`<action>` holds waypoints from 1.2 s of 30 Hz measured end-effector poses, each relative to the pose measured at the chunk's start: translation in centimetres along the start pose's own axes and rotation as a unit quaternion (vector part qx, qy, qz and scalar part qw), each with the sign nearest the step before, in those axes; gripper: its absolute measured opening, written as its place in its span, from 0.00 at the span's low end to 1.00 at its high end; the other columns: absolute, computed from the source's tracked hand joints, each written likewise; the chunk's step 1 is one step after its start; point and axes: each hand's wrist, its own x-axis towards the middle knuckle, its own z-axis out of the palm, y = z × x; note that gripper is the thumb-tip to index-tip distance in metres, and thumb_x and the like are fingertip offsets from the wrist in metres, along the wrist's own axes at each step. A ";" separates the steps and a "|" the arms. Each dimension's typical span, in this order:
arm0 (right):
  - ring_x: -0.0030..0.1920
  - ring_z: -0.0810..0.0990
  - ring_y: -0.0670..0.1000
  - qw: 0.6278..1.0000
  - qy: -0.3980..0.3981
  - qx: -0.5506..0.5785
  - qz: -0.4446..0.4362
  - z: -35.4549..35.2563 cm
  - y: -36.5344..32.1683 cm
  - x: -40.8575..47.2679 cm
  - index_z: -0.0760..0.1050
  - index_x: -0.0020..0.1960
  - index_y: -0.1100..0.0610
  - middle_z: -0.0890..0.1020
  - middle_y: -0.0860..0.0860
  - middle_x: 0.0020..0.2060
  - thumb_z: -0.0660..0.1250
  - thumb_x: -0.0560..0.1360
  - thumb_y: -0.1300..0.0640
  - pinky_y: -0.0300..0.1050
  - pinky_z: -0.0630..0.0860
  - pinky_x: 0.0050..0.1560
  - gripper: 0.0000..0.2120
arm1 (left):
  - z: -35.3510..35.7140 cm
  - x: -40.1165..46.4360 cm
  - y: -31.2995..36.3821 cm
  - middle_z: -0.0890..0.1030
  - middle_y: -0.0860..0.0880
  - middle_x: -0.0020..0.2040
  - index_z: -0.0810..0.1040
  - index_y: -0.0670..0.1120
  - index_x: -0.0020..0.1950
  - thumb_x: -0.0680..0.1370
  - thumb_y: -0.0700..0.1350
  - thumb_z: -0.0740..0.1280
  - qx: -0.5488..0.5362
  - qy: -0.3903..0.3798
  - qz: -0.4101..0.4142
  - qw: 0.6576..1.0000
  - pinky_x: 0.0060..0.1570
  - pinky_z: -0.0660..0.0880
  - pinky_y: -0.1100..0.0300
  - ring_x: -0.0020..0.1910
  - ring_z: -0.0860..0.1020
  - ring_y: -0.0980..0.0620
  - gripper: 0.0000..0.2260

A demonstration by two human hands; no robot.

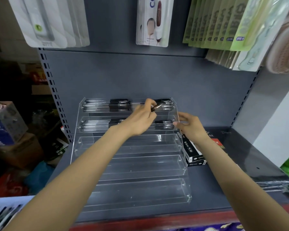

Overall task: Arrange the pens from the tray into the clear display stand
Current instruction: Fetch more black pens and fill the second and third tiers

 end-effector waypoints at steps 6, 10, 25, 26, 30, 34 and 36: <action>0.58 0.78 0.55 1.000 0.000 -0.006 0.002 -0.1 -0.1 0.0 0.70 0.67 0.53 0.78 0.52 0.60 0.66 0.76 0.60 0.55 0.73 0.63 0.20 | 1.3 2.4 -0.7 0.70 0.42 0.59 0.70 0.44 0.69 0.80 0.39 0.59 0.057 -0.007 0.022 0.998 0.56 0.61 0.63 0.59 0.68 0.46 0.16; 0.58 0.78 0.54 1.000 -0.001 -0.010 0.003 -0.1 -0.1 -0.1 0.70 0.68 0.54 0.78 0.51 0.60 0.66 0.76 0.59 0.56 0.72 0.64 0.21 | 1.8 3.1 -0.9 0.75 0.43 0.57 0.76 0.43 0.63 0.76 0.38 0.67 0.046 0.027 0.033 0.998 0.58 0.68 0.61 0.57 0.74 0.47 0.15; 0.58 0.79 0.53 1.000 0.013 0.010 0.009 0.2 0.7 0.1 0.70 0.68 0.53 0.79 0.50 0.60 0.67 0.76 0.57 0.56 0.72 0.64 0.21 | -0.4 1.4 -2.9 0.82 0.46 0.52 0.81 0.47 0.52 0.74 0.39 0.68 0.218 0.066 -0.014 0.974 0.46 0.72 0.57 0.51 0.79 0.44 0.08; 0.57 0.79 0.53 1.000 0.015 0.010 0.009 0.3 0.7 0.0 0.70 0.68 0.53 0.78 0.50 0.60 0.67 0.75 0.57 0.56 0.72 0.64 0.21 | -0.4 1.5 -2.8 0.81 0.46 0.52 0.81 0.46 0.52 0.74 0.39 0.68 0.225 0.069 -0.013 0.972 0.45 0.71 0.57 0.51 0.79 0.43 0.08; 0.57 0.79 0.53 0.999 0.026 0.016 0.011 0.4 0.5 -0.2 0.71 0.67 0.55 0.80 0.52 0.59 0.67 0.75 0.59 0.54 0.73 0.64 0.20 | -0.3 1.3 -3.3 0.82 0.47 0.50 0.81 0.46 0.51 0.75 0.40 0.67 0.195 0.074 -0.005 0.978 0.46 0.73 0.57 0.50 0.79 0.45 0.07; 0.61 0.76 0.52 0.996 0.081 -0.038 -0.015 1.0 -0.2 -1.3 0.69 0.68 0.57 0.78 0.53 0.61 0.65 0.76 0.58 0.39 0.68 0.63 0.21 | -0.5 0.3 -3.7 0.83 0.47 0.50 0.81 0.45 0.52 0.76 0.42 0.68 0.105 0.112 -0.009 0.988 0.49 0.75 0.56 0.48 0.79 0.49 0.07; 0.61 0.75 0.51 0.984 0.129 -0.095 -0.073 1.7 -1.1 -2.4 0.70 0.68 0.58 0.76 0.53 0.62 0.65 0.77 0.58 0.37 0.67 0.60 0.20 | -0.7 -0.9 -3.8 0.82 0.49 0.49 0.81 0.46 0.54 0.76 0.42 0.68 0.050 0.148 -0.006 0.988 0.50 0.76 0.57 0.45 0.77 0.54 0.08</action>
